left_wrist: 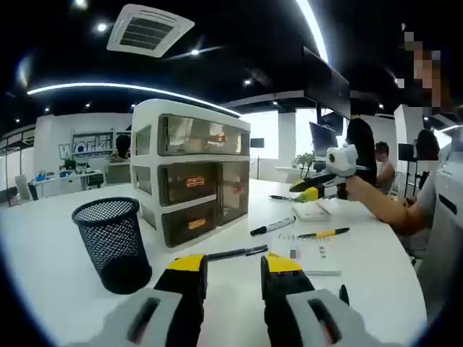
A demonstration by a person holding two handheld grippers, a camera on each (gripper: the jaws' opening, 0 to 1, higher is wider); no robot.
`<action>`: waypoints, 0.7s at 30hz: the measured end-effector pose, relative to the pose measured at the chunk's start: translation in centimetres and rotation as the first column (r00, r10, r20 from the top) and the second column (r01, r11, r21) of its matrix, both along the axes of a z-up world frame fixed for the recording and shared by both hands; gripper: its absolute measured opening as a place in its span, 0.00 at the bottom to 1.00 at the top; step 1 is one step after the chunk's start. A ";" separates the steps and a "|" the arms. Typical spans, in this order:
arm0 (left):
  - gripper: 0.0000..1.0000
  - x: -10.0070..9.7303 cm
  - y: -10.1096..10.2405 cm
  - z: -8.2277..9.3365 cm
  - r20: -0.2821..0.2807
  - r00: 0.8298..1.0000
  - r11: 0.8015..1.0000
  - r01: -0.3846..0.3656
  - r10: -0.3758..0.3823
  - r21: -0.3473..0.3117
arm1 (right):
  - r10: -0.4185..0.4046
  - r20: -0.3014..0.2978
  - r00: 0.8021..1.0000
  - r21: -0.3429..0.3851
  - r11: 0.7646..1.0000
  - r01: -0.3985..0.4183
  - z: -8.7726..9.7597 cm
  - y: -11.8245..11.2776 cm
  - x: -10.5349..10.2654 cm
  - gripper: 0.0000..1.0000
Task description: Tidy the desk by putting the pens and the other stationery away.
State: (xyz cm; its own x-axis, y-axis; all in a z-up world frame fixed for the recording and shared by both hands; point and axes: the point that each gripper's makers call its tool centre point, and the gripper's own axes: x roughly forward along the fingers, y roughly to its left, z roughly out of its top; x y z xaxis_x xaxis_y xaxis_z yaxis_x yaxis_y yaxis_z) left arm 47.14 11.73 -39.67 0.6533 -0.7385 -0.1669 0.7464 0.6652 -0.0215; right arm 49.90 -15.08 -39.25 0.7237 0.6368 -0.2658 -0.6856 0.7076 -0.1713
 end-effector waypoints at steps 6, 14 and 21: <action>0.30 0.0 0.0 0.4 0.019 1.000 1.000 -0.001 0.001 -0.012 | 0.004 0.015 1.000 0.003 1.000 -0.005 0.3 0.1 0.0 0.25; 0.30 0.3 0.4 0.5 0.036 0.999 1.000 -0.019 0.019 -0.008 | -0.014 0.015 1.000 -0.013 1.000 0.015 0.1 -0.3 0.2 0.25; 0.29 0.0 -0.1 0.2 0.029 1.000 1.000 -0.008 0.008 0.010 | -0.015 0.019 1.000 -0.012 1.000 0.015 0.2 -0.3 0.2 0.25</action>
State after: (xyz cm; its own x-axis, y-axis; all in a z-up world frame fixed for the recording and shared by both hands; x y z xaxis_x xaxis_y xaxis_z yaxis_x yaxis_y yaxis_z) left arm 47.18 11.64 -39.47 0.6638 -0.7316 -0.1553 0.7412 0.6712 0.0063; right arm 50.09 -15.42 -39.07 0.7383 0.6226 -0.2595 -0.6713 0.7158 -0.1925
